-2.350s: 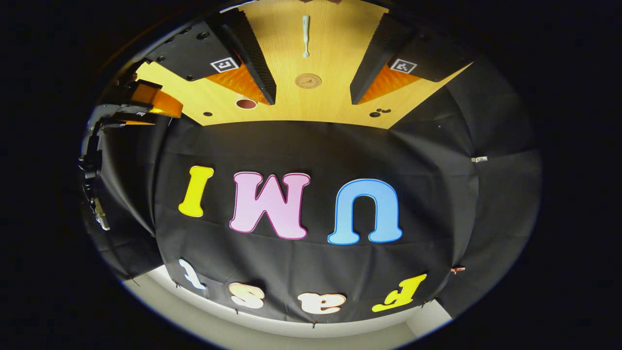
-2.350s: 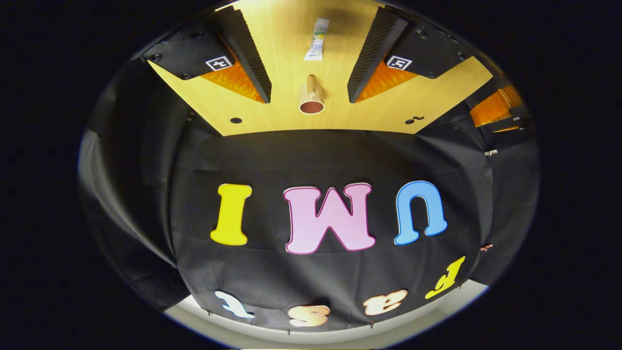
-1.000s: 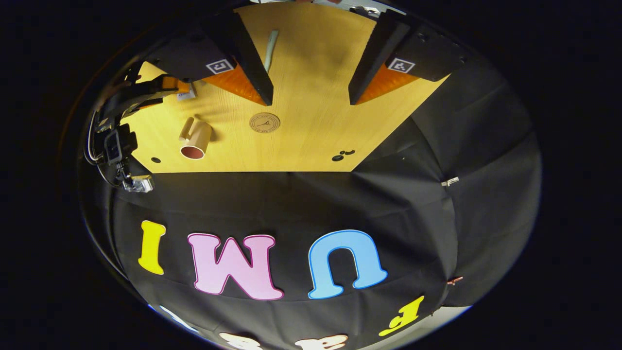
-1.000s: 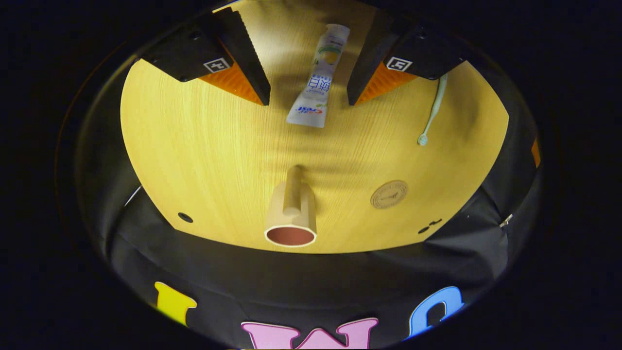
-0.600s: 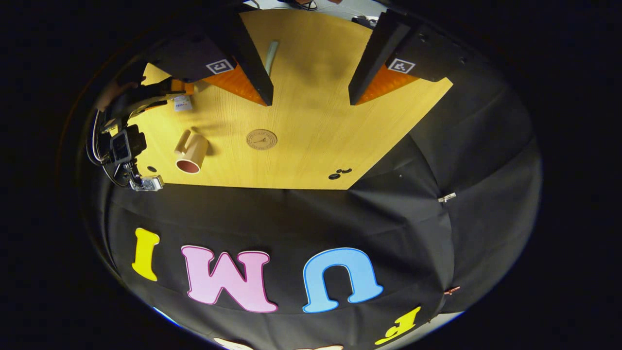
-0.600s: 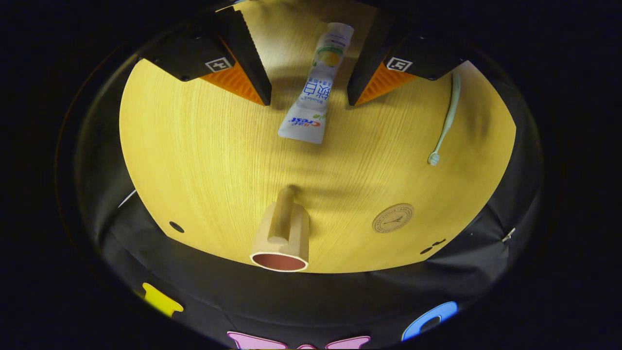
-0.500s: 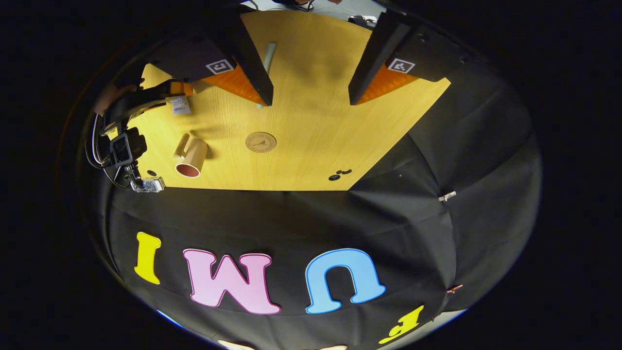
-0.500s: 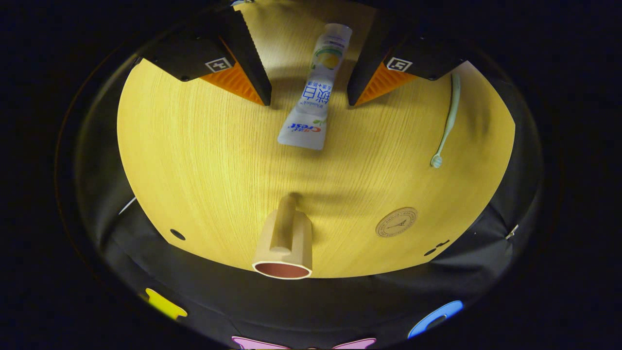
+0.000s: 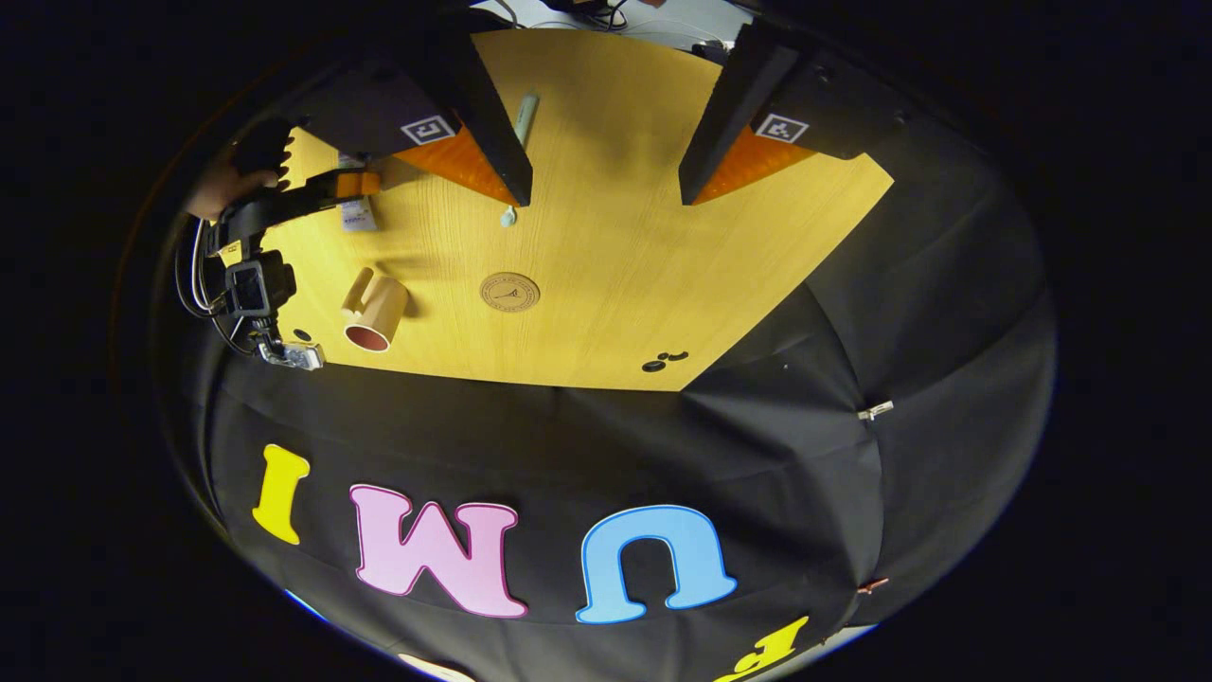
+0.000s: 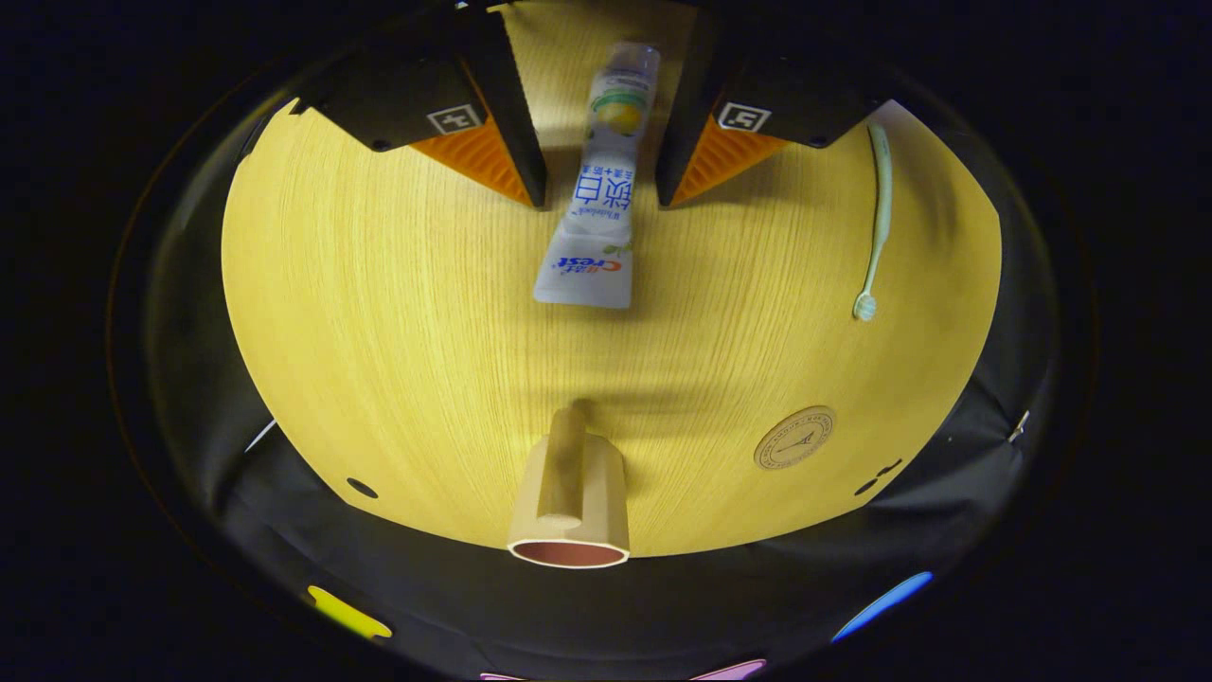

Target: Put the toothbrush and toothpaste on the desktop into the cup, then pick up the cup and place it on the coaster on the desktop.

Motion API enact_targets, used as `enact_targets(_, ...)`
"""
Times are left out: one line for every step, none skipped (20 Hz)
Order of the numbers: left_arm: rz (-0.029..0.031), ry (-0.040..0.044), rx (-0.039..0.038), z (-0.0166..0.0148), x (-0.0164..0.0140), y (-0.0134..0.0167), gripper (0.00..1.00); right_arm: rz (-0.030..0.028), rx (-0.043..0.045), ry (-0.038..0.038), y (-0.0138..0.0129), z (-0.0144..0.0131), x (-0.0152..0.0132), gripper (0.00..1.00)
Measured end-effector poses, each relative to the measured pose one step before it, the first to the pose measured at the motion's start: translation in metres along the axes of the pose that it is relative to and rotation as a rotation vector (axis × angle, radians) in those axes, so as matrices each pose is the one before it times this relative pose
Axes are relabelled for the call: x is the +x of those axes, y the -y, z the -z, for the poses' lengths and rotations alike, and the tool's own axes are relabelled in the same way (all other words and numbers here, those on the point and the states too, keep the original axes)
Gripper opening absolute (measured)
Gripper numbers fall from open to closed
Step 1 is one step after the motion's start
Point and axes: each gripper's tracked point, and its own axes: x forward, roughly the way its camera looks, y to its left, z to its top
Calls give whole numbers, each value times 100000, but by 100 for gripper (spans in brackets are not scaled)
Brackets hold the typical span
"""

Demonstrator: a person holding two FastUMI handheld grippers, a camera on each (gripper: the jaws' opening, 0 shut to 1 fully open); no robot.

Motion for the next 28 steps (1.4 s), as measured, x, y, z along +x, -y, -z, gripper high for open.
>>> enact_targets(850,-1025,-930,325,146,-18,99,-335,-829,-278,-247,-194,68,72)
enact_targets(986,-843,-1086,195,54,50,99,-864,-1419,-351,-96,159,76,63)
enact_targets(873,-247,-874,56,-15,-99,99,-795,-1557,-541,-144,1,-148,60)
enact_targets(667,140,-405,-33,-68,-32,99,-292,-1095,-1113,-253,133,50,53)
enact_targets(567,239,79,-2,-46,-187,99,30,-784,-535,80,-70,64,41)
enact_targets(555,299,342,-4,-125,-108,99,93,150,-668,-27,-47,83,39)
enact_targets(627,379,570,26,-96,-75,99,-87,677,407,23,-32,-55,39)
enact_targets(784,124,620,8,-108,-68,99,-227,-172,510,-26,-3,36,33)
enact_targets(726,-170,652,235,-29,-122,99,-969,-1686,908,3,-70,-202,35)
enact_targets(747,-384,682,106,5,-25,99,-919,-2244,169,-159,93,129,31)
enact_targets(725,-351,582,292,29,-90,99,-858,-1588,153,-70,-18,79,25)
enact_targets(1030,-438,460,89,46,-35,99,-384,-48,312,50,-13,-176,27)
enact_targets(1237,-499,364,221,87,94,99,-313,670,-167,89,-36,-83,19)
enact_targets(1154,-506,234,85,158,73,99,-374,485,-198,-44,27,140,24)
enact_targets(934,-513,414,165,148,28,99,-316,150,72,-5,-3,-53,24)
enact_targets(650,-260,1002,28,238,28,99,-312,27,36,23,-11,-65,24)
enact_targets(576,-189,981,70,312,72,99,-105,242,-377,98,74,-42,24)
enact_targets(1555,-941,648,43,310,421,99,-292,796,-222,72,184,-124,24)
enact_targets(1664,-773,31,166,479,456,99,-435,476,710,56,8,-253,24)
enact_targets(1833,-1208,-402,91,399,456,98,-285,319,1069,237,-113,-350,24)
enact_targets(1302,-1653,-514,265,434,237,98,-347,108,1365,173,-140,-560,24)
enact_targets(723,-2095,-36,275,606,349,98,-492,266,1772,256,-278,-559,24)
enact_targets(1616,-1996,85,231,623,541,98,-725,571,1812,165,-331,-721,24)
enact_targets(1996,-2415,488,204,817,765,98,-972,904,1625,253,-274,-738,24)
enact_targets(1092,-2684,690,473,910,529,98,-697,865,1397,274,-207,-871,24)
enact_targets(1221,-3406,596,537,1178,580,96,-494,644,1097,349,-148,-678,24)
enact_targets(1456,-3146,-175,466,1034,470,96,-514,362,1013,336,-151,-656,24)
enact_targets(1416,-2891,-402,387,1047,553,96,-522,143,1239,228,-204,-662,24)
